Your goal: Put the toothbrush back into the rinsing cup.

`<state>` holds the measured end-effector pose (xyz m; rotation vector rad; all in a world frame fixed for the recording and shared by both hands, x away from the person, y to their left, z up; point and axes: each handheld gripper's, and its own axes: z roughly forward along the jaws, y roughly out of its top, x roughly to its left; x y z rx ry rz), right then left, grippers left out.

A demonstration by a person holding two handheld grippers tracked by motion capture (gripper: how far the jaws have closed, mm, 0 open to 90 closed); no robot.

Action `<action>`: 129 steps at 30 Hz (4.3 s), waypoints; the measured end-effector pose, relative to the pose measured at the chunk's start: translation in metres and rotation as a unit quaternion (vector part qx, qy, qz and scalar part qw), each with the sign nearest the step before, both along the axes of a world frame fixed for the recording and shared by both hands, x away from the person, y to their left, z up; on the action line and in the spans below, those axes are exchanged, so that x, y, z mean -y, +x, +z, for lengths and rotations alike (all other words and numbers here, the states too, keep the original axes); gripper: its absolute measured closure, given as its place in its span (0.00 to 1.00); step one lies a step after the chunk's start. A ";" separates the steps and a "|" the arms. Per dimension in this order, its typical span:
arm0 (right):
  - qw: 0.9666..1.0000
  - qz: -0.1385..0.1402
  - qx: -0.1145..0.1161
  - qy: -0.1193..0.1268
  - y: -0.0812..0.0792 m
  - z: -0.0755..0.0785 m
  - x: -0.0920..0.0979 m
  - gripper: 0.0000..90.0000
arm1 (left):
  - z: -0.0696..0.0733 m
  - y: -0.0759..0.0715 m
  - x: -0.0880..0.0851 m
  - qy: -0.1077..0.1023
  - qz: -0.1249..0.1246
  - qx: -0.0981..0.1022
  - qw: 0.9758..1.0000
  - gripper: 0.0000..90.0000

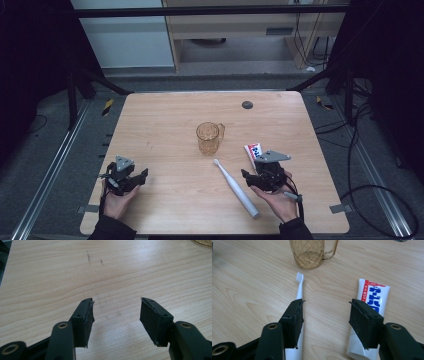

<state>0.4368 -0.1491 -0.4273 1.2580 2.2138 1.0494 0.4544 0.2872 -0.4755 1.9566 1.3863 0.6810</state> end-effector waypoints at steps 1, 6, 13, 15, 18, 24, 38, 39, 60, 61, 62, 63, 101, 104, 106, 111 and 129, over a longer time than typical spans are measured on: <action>1.000 0.002 0.000 0.000 0.001 -0.001 -0.001 0.49 | 0.000 0.000 0.000 0.000 0.000 0.001 1.000 0.48; 1.000 0.008 -0.010 -0.004 0.005 -0.003 -0.007 0.49 | 0.001 0.000 0.001 0.000 0.000 0.004 1.000 0.47; 1.000 0.016 -0.015 -0.010 0.011 -0.001 -0.018 0.50 | 0.001 -0.001 0.000 -0.002 0.002 0.007 1.000 0.45; 1.000 0.019 -0.020 -0.011 0.013 -0.001 -0.021 0.50 | 0.001 0.000 0.000 0.001 0.001 0.007 1.000 0.44; 0.999 0.026 -0.026 -0.015 0.016 -0.001 -0.027 0.51 | 0.000 0.000 0.001 0.004 0.002 0.008 1.000 0.44; 0.998 0.037 -0.032 -0.026 0.023 -0.003 -0.038 0.52 | -0.001 0.000 0.000 0.007 0.000 0.002 1.000 0.44; 0.998 0.048 -0.041 -0.028 0.033 -0.006 -0.050 0.55 | 0.000 0.000 0.000 0.008 0.000 0.003 1.000 0.43; 0.998 0.047 -0.038 -0.029 0.032 -0.006 -0.050 0.55 | 0.000 0.000 0.000 0.008 0.000 0.004 1.000 0.43; 0.994 0.051 -0.078 -0.052 0.028 -0.023 -0.058 0.60 | -0.001 0.001 0.001 0.009 -0.003 -0.002 1.000 0.44; 0.994 0.051 -0.078 -0.056 0.028 -0.023 -0.057 0.60 | -0.001 0.001 0.001 0.009 -0.003 -0.002 1.000 0.44; 0.994 0.049 -0.083 -0.055 0.027 -0.023 -0.057 0.61 | -0.001 0.001 0.001 0.009 -0.003 -0.002 1.000 0.44; 0.994 0.048 -0.086 -0.055 0.027 -0.024 -0.057 0.61 | -0.001 0.001 0.001 0.009 -0.003 -0.002 1.000 0.44; 0.982 0.050 -0.150 -0.100 0.029 -0.043 -0.061 0.65 | -0.002 0.002 -0.004 0.004 0.001 -0.011 1.000 0.44; 0.981 0.048 -0.156 -0.101 0.030 -0.045 -0.061 0.66 | -0.001 0.001 -0.003 0.005 -0.001 -0.007 1.000 0.44; 0.981 0.050 -0.156 -0.103 0.031 -0.046 -0.062 0.67 | -0.001 0.002 -0.003 0.005 -0.001 -0.009 1.000 0.44; 0.980 0.044 -0.161 -0.109 0.031 -0.048 -0.063 0.68 | -0.001 0.002 -0.002 0.007 -0.002 -0.010 1.000 0.44; 0.978 0.032 -0.172 -0.111 0.033 -0.047 -0.063 0.75 | -0.002 0.002 -0.002 0.009 -0.003 -0.012 1.000 0.44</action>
